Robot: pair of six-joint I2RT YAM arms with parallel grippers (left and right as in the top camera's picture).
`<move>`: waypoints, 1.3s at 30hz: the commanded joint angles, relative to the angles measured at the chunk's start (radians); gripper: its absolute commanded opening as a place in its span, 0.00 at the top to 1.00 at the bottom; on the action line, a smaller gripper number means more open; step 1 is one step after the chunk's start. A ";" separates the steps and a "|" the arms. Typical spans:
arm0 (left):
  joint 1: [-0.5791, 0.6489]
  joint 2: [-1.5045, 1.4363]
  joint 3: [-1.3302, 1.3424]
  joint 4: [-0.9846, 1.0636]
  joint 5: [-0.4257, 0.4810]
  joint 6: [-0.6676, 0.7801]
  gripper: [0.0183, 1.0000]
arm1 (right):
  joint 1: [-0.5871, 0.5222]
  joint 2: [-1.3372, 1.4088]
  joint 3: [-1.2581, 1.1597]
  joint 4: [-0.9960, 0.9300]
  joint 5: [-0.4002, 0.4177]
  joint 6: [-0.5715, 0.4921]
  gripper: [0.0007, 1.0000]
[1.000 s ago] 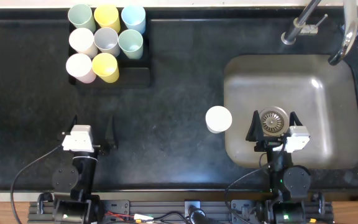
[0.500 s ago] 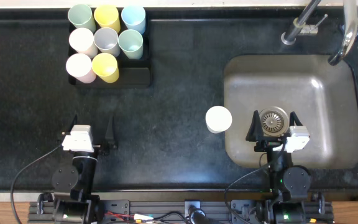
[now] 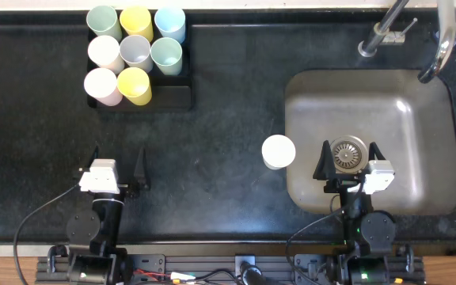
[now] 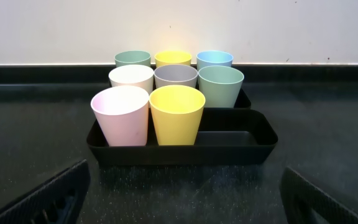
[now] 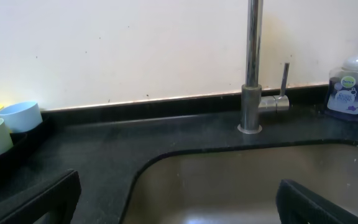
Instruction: Store Cups
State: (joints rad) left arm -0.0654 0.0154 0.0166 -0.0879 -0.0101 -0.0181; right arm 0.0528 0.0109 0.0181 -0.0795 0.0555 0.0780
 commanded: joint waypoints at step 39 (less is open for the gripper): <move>-0.001 -0.013 -0.009 0.005 0.016 0.022 0.00 | 0.173 1.581 1.329 -1.216 -0.057 -0.349 0.00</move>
State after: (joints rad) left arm -0.0654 0.0132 0.0113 -0.0818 -0.0059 -0.0181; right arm 0.2150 1.5719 1.3106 -1.3018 -0.0002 -0.2119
